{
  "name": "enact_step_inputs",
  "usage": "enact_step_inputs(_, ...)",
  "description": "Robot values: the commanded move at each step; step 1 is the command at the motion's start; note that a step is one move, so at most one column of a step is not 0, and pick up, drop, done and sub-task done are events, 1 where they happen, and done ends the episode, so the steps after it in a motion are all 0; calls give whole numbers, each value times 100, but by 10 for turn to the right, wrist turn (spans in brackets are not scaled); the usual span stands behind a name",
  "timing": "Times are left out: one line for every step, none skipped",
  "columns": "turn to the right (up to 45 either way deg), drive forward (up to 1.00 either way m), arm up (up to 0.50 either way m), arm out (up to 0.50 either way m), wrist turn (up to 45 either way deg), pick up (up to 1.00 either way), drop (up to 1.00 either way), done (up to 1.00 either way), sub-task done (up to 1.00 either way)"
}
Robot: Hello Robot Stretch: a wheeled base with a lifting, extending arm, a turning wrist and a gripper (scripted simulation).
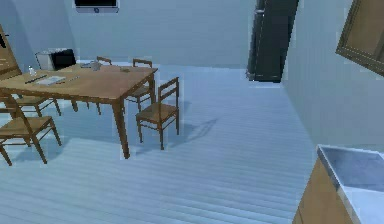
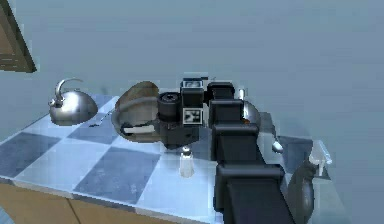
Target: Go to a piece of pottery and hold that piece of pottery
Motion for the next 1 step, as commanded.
enact_step_inputs(0,0,0,0,0,0,0,100,0)
